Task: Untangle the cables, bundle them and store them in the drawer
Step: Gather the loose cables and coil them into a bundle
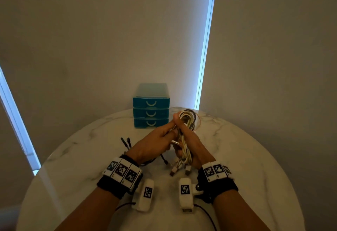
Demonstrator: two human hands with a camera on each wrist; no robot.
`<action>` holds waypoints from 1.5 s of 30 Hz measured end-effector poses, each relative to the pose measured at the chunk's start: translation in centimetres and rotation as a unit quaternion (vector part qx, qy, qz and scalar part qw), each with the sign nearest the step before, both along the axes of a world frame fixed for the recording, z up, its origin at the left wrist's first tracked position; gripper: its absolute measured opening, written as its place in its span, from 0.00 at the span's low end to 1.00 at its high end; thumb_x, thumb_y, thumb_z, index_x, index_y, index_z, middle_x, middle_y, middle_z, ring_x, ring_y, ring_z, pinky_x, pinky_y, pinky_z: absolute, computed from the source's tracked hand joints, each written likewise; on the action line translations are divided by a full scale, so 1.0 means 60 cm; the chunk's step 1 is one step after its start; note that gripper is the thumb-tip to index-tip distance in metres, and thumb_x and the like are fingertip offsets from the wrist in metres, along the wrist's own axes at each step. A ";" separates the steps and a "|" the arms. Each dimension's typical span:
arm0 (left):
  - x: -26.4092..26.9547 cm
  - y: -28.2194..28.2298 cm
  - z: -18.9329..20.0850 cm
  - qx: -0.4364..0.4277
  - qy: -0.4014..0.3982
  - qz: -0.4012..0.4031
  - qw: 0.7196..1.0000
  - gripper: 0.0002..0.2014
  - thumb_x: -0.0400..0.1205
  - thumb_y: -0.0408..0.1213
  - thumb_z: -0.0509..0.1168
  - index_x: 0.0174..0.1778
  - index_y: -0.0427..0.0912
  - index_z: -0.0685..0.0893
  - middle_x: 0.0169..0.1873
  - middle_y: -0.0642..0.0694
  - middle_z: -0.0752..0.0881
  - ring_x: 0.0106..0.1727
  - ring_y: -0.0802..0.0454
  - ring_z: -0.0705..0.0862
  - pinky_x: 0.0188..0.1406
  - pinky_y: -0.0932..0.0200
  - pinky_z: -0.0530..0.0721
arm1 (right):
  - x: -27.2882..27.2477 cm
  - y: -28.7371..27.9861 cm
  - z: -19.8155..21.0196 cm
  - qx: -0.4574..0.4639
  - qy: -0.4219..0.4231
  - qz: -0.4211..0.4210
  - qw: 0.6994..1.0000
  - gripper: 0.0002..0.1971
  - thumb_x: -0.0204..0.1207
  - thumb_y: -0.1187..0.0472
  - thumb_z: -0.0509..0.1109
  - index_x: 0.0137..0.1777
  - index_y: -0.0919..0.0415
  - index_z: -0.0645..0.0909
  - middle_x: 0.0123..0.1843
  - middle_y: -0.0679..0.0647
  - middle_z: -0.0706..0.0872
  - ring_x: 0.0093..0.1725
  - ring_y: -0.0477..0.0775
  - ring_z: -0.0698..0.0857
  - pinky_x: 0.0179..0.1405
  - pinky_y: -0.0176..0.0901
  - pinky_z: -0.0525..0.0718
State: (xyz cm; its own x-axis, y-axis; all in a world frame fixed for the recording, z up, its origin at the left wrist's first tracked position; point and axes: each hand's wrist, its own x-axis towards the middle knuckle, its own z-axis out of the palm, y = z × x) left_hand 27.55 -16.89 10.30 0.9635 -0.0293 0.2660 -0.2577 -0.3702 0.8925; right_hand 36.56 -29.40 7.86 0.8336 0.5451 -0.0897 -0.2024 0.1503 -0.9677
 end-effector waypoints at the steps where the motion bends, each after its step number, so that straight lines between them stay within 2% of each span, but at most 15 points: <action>1: 0.000 0.002 0.000 0.009 0.005 0.001 1.000 0.21 0.98 0.44 0.53 0.88 0.57 0.72 0.37 0.52 0.85 0.30 0.66 0.82 0.32 0.71 0.76 | 0.000 0.001 0.001 -0.003 -0.005 -0.005 1.000 0.31 0.59 0.22 0.83 0.30 0.52 0.89 0.26 0.53 0.75 0.24 0.49 0.73 0.27 0.41 0.69; 3: 0.002 0.008 -0.001 0.036 0.021 0.001 0.999 0.20 0.98 0.46 0.53 0.87 0.57 0.74 0.37 0.62 0.87 0.32 0.69 0.84 0.35 0.69 0.77 | -0.003 0.002 0.001 0.002 -0.018 -0.019 1.000 0.29 0.69 0.28 0.81 0.46 0.57 0.93 0.28 0.53 0.86 0.25 0.48 0.84 0.27 0.41 0.80; 5: -0.001 0.007 0.002 0.057 0.040 -0.007 0.998 0.19 0.98 0.47 0.53 0.84 0.56 0.75 0.40 0.64 0.87 0.34 0.69 0.84 0.36 0.69 0.78 | -0.002 0.007 -0.004 -0.007 -0.026 -0.046 0.999 0.31 0.72 0.30 0.80 0.58 0.59 0.92 0.40 0.54 0.96 0.39 0.52 0.96 0.43 0.53 0.96; 7: -0.005 0.001 0.004 0.076 0.053 -0.022 0.995 0.19 0.98 0.46 0.52 0.85 0.57 0.73 0.49 0.64 0.87 0.40 0.72 0.86 0.37 0.72 0.82 | -0.010 0.013 -0.006 -0.026 -0.033 -0.073 0.996 0.27 0.75 0.32 0.78 0.55 0.57 0.93 0.46 0.55 0.98 0.47 0.57 0.98 0.55 0.60 0.96; 10: -0.003 0.002 0.002 0.142 0.035 -0.012 0.989 0.24 0.98 0.45 0.52 0.92 0.57 0.63 0.77 0.55 0.81 0.67 0.67 0.84 0.64 0.71 0.83 | -0.008 0.020 -0.012 -0.040 -0.039 -0.126 0.990 0.28 0.74 0.33 0.78 0.54 0.59 0.95 0.45 0.55 0.98 0.47 0.58 0.98 0.52 0.57 0.97; 12: 0.002 0.007 0.000 0.147 0.041 -0.002 0.988 0.26 0.97 0.44 0.55 0.93 0.56 0.62 0.76 0.55 0.83 0.68 0.65 0.85 0.71 0.63 0.84 | -0.002 0.015 -0.011 -0.035 -0.030 -0.171 0.984 0.27 0.74 0.35 0.80 0.55 0.60 0.94 0.44 0.57 0.97 0.45 0.59 0.97 0.44 0.52 0.96; 15: 0.009 0.007 -0.007 0.129 0.042 -0.010 0.991 0.31 0.94 0.38 0.61 0.93 0.59 0.62 0.70 0.60 0.85 0.61 0.74 0.86 0.60 0.73 0.85 | 0.013 0.006 -0.014 -0.011 -0.004 -0.207 0.978 0.25 0.76 0.38 0.80 0.56 0.61 0.92 0.42 0.57 0.97 0.45 0.59 0.97 0.47 0.53 0.95; 19: 0.019 0.007 -0.014 0.122 0.029 -0.020 0.992 0.32 0.93 0.42 0.67 0.93 0.59 0.63 0.82 0.56 0.79 0.79 0.60 0.80 0.82 0.52 0.80 | 0.025 -0.001 -0.020 0.007 -0.008 -0.235 0.972 0.23 0.78 0.39 0.79 0.57 0.60 0.92 0.44 0.57 0.97 0.45 0.59 0.97 0.52 0.57 0.96; 22: 0.018 0.012 -0.013 0.058 0.031 0.001 0.998 0.25 0.90 0.43 0.68 0.85 0.56 0.77 0.73 0.53 0.88 0.72 0.55 0.87 0.77 0.49 0.85 | 0.030 -0.004 -0.021 0.034 0.013 -0.223 0.974 0.23 0.78 0.38 0.78 0.58 0.59 0.91 0.45 0.58 0.97 0.47 0.61 0.97 0.56 0.62 0.95; 26: 0.019 0.028 -0.015 -0.061 0.033 0.034 0.997 0.17 0.82 0.43 0.65 0.61 0.43 0.93 0.55 0.44 0.94 0.62 0.40 0.91 0.69 0.41 0.87 | 0.032 -0.009 -0.019 0.081 0.042 -0.198 0.976 0.25 0.76 0.40 0.81 0.59 0.62 0.91 0.48 0.62 0.97 0.50 0.66 0.97 0.60 0.68 0.94; 31: 0.016 0.038 -0.020 -0.100 0.083 0.051 0.990 0.12 0.89 0.33 0.65 0.48 0.44 0.94 0.50 0.42 0.94 0.57 0.42 0.90 0.58 0.49 0.90 | 0.036 -0.009 -0.025 0.105 0.052 -0.186 0.976 0.15 0.78 0.47 0.82 0.49 0.60 0.90 0.41 0.60 0.95 0.39 0.60 0.94 0.51 0.57 0.94; 34: 0.008 0.032 -0.014 -0.193 0.136 0.057 0.970 0.21 0.90 0.34 0.58 0.35 0.42 0.91 0.34 0.42 0.89 0.39 0.47 0.87 0.47 0.52 0.84 | 0.033 -0.002 -0.030 0.102 0.054 -0.167 0.979 0.15 0.78 0.47 0.82 0.45 0.60 0.90 0.39 0.59 0.94 0.36 0.58 0.92 0.50 0.55 0.93; 37: 0.003 0.031 -0.001 -0.271 0.156 0.032 0.949 0.24 0.93 0.46 0.52 0.43 0.34 0.86 0.26 0.41 0.82 0.29 0.49 0.83 0.43 0.49 0.79 | 0.031 -0.002 -0.031 0.114 0.068 -0.163 0.978 0.14 0.80 0.49 0.80 0.46 0.62 0.94 0.43 0.62 0.95 0.39 0.60 0.94 0.54 0.58 0.95; 41: 0.008 0.040 -0.006 -0.190 0.163 0.042 0.967 0.33 0.89 0.66 0.59 0.48 0.34 0.85 0.32 0.41 0.85 0.37 0.48 0.86 0.52 0.46 0.83 | 0.037 -0.008 -0.033 0.154 0.099 -0.169 0.969 0.13 0.83 0.53 0.78 0.44 0.62 0.95 0.40 0.60 0.93 0.36 0.57 0.92 0.50 0.56 0.93; 45: 0.012 0.050 -0.016 -0.119 0.129 0.084 0.981 0.16 0.92 0.50 0.65 0.53 0.39 0.86 0.42 0.41 0.91 0.38 0.47 0.87 0.43 0.52 0.86 | 0.049 -0.012 -0.041 0.202 0.142 -0.187 0.951 0.08 0.80 0.55 0.80 0.43 0.57 0.88 0.37 0.56 0.91 0.35 0.56 0.90 0.48 0.55 0.92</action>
